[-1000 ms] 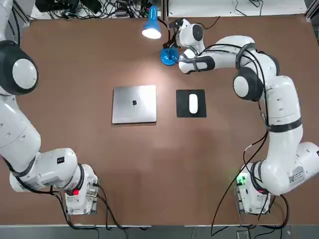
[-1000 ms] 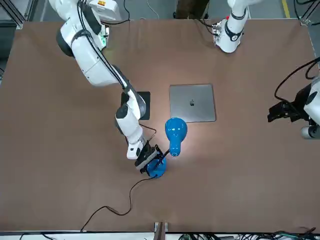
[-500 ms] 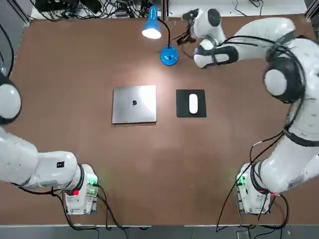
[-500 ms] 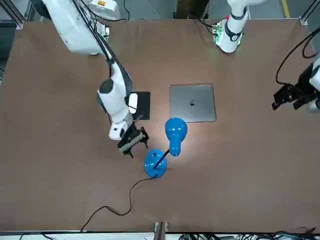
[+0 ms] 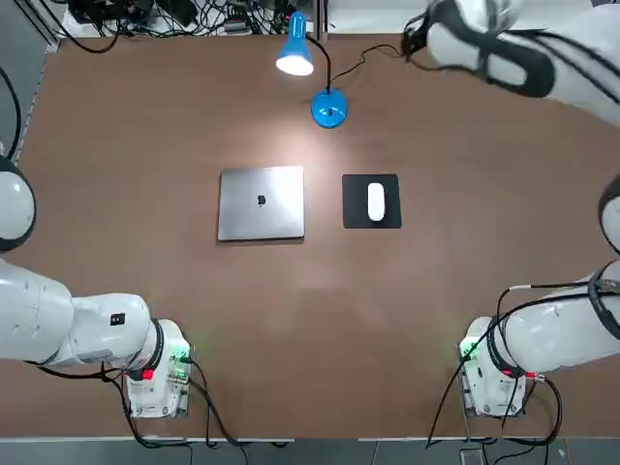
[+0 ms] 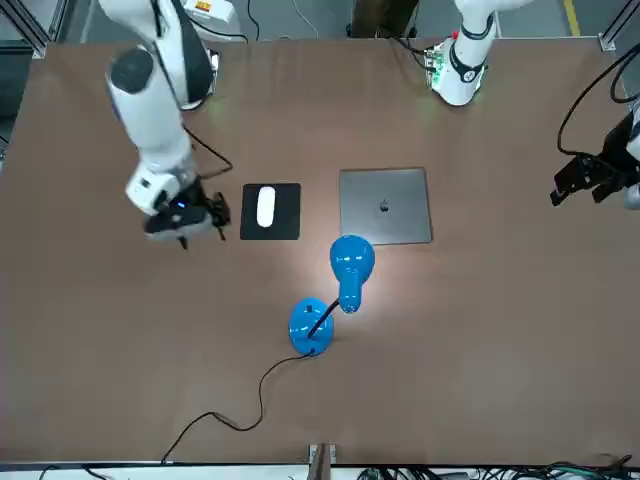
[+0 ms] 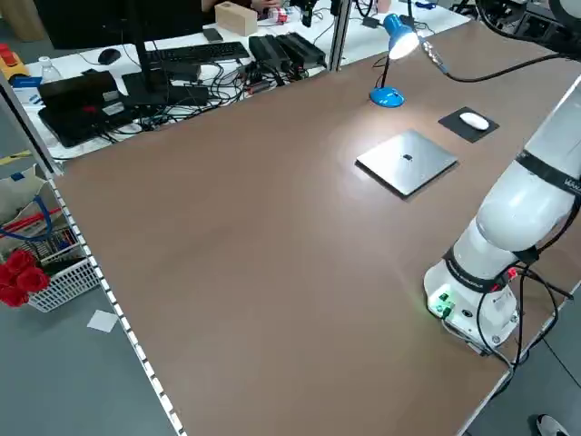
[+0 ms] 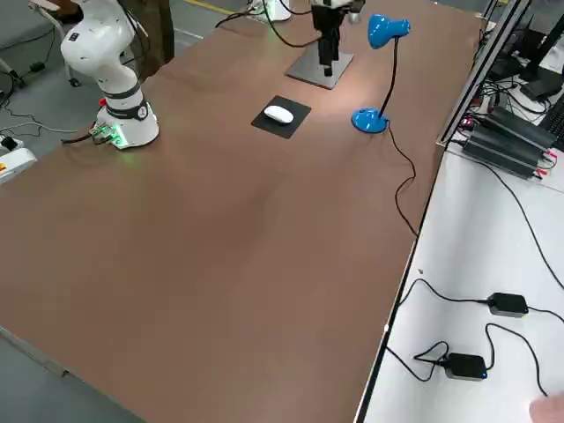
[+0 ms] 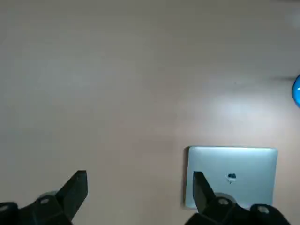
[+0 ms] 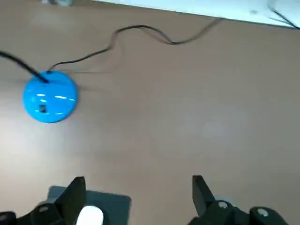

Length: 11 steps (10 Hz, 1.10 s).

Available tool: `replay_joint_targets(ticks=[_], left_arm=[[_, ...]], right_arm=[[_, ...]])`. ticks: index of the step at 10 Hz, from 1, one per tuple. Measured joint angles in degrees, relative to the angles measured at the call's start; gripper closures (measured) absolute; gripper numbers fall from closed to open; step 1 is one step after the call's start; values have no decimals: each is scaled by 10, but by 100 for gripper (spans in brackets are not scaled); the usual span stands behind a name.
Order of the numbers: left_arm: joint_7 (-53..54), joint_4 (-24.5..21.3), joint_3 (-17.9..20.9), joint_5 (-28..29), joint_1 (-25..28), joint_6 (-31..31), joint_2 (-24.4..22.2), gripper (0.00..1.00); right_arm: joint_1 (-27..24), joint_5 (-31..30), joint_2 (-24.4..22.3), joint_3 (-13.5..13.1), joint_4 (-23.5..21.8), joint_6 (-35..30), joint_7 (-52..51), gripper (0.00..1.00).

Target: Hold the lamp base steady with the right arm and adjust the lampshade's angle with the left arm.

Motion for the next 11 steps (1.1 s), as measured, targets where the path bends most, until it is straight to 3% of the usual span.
replay_joint_targets(ticks=[2,4,8,11], left_arm=[[19,8,2,1,14,-13,0,1],[19,9,3,26,6,-13,0,1],[5,9,2,33,1,-13,0,1],[-11,9,2,33,1,-13,0,1]], right_arm=[[-6,8,-30,-53,66,-142,0,0],[-29,19,-31,-74,149,-231,-8,0],[-91,47,-8,-77,202,-240,-35,0],[-96,60,5,-73,209,-248,-67,0]])
